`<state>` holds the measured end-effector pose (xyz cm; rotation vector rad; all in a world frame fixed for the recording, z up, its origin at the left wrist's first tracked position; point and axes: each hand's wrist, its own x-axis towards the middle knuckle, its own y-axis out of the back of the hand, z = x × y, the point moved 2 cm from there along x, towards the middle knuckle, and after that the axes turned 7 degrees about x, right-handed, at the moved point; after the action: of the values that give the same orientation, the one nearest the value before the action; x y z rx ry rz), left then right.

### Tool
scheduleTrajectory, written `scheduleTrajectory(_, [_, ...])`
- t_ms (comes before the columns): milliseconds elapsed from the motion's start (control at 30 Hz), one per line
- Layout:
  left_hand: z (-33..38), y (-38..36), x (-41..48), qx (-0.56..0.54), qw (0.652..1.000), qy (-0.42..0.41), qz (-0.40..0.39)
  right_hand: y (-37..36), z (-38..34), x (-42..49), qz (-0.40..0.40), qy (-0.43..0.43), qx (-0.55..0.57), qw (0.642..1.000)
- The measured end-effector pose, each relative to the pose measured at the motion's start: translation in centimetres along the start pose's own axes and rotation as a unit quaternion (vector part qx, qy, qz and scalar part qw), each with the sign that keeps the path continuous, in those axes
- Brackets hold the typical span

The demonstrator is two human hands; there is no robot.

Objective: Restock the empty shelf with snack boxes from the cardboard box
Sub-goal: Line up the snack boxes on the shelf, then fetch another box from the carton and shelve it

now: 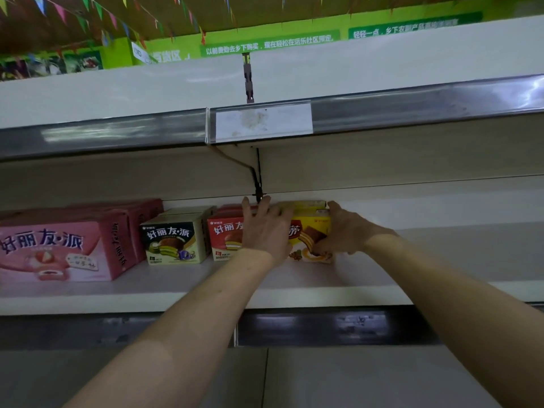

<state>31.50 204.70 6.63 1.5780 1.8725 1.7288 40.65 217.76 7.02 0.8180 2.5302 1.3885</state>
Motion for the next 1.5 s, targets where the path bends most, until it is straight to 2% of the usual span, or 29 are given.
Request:
scheduleTrajectory(100, [0.0,-0.3,0.7,-0.001,1.0,0.013,-0.018,-0.3,0.3,0.7,0.031,0.011,0.038,0.999])
scheduleTrajectory(200, [-0.5,-0.6,1.3,0.002,0.999,0.015,-0.037,-0.5,0.3,1.5,0.057,0.037,0.025,0.997])
scheduleTrajectory(467, [-1.5,-0.1,2.7,-0.015,0.994,-0.001,-0.11,-0.3,0.3,1.4,0.047,0.052,0.043,0.997])
scheduleTrajectory(600, [-1.8,-0.4,2.8,-0.019,0.995,0.013,-0.101,-0.3,-0.3,1.2,0.077,0.085,-0.033,0.993])
scheduleTrajectory(800, [-0.2,0.2,2.4,0.055,0.994,0.035,-0.086,-1.0,-0.6,1.1,0.085,0.056,-0.061,0.993])
scheduleTrajectory(900, [-0.1,0.8,1.9,0.06,0.993,0.046,-0.09,-0.7,-1.4,0.0,0.096,0.054,-0.111,0.988])
scheduleTrajectory(1033, [-0.5,2.5,0.1,0.033,0.996,0.07,-0.046,-1.1,-3.4,-2.1,0.139,0.115,-0.185,0.966])
scheduleTrajectory(1200, [-1.8,4.4,-4.1,0.001,0.991,0.12,-0.052,-2.5,-6.7,-5.8,0.087,0.182,-0.182,0.962])
scheduleTrajectory(1500, [-7.0,7.5,-18.1,0.009,0.953,0.266,-0.145,-9.4,-14.0,-13.9,0.023,0.363,-0.146,0.92])
